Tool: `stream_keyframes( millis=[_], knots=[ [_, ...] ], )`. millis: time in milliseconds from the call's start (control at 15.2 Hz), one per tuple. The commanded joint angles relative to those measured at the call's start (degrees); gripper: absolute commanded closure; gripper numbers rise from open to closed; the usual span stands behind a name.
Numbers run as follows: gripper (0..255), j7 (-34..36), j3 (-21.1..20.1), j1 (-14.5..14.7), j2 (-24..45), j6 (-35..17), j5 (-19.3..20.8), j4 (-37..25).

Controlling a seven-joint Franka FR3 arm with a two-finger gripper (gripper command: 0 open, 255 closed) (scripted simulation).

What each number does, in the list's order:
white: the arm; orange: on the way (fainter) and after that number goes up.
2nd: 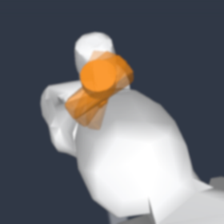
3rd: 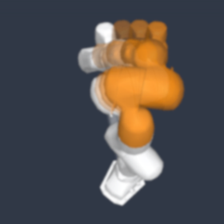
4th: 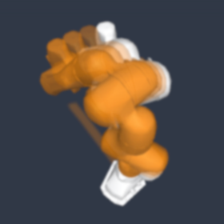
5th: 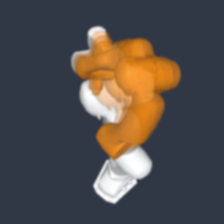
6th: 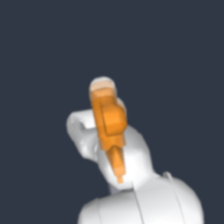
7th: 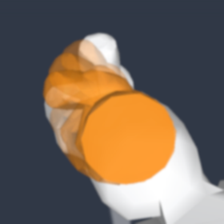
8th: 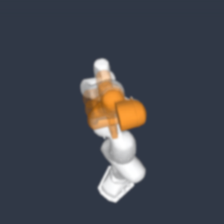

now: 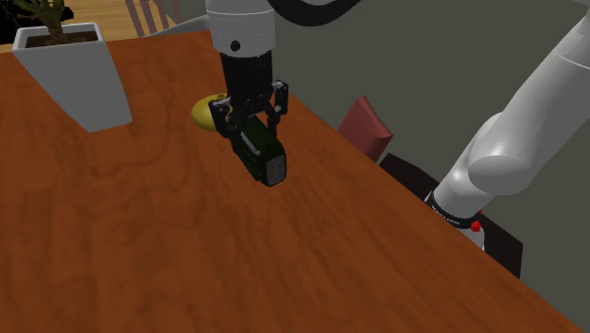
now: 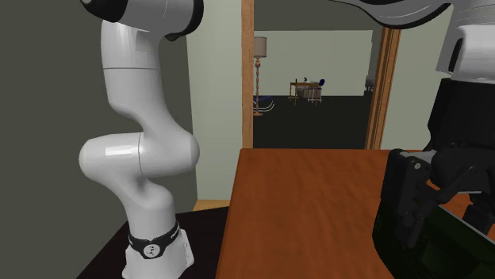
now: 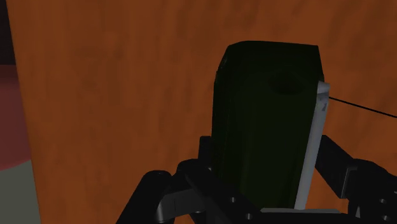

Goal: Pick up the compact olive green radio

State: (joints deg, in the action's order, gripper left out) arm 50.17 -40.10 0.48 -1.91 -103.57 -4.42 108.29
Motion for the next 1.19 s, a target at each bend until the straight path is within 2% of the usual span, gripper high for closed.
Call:
stream_keyframes(
  millis=[0, 528, 1122],
  knots=[
    [255, 0.02, -0.02, 0.02, 0.07, -0.15, 0.02, 0.15],
    [255, -0.06, 0.02, -0.02, 0.06, -0.23, 0.02, 0.24],
    [255, 0.15, 0.18, -0.15, -0.24, 6.66, -0.06, -6.42]
  ],
)
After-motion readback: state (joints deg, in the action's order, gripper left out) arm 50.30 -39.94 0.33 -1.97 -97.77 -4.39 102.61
